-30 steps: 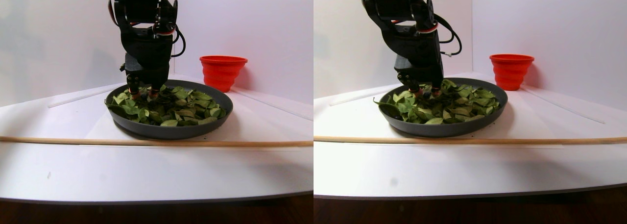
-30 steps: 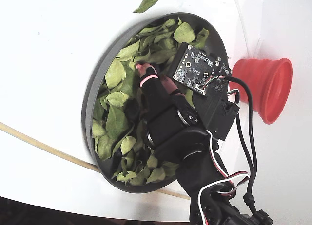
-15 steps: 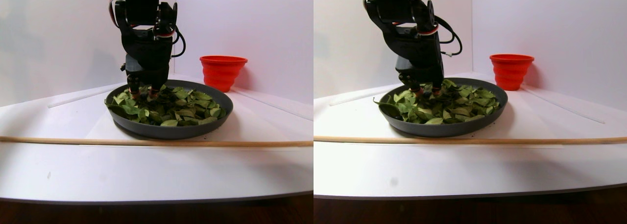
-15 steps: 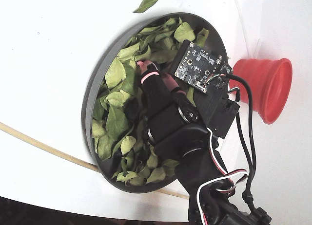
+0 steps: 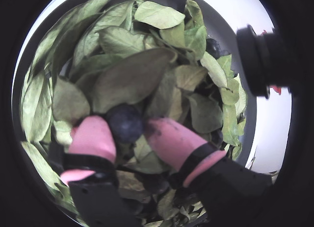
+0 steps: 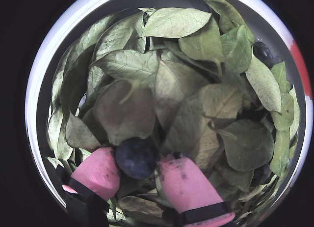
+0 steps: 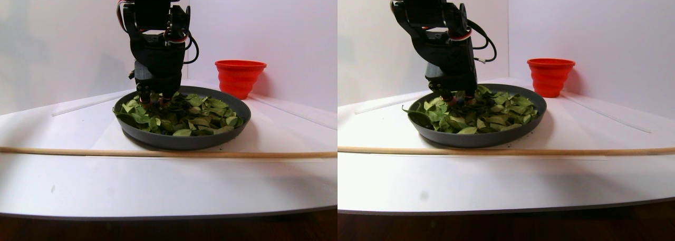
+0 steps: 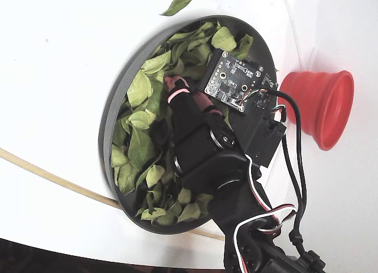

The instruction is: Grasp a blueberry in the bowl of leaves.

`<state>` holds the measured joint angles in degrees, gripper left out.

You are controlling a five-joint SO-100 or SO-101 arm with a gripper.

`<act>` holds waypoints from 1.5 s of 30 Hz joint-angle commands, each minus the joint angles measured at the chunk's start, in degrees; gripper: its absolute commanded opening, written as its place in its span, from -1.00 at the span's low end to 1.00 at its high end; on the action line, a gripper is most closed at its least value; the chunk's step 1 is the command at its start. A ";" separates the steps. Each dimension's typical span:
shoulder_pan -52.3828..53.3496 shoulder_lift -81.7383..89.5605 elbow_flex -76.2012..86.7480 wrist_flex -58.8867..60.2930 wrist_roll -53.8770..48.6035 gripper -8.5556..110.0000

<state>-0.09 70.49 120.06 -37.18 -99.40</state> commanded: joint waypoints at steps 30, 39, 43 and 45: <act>0.00 7.03 1.67 -0.79 -0.70 -0.67; 0.18 9.40 2.37 -0.18 -0.62 -0.67; 0.35 10.20 2.81 0.09 -0.70 -0.67; 0.53 10.46 2.99 0.09 -0.88 -0.67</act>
<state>-0.09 73.74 122.87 -37.18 -100.02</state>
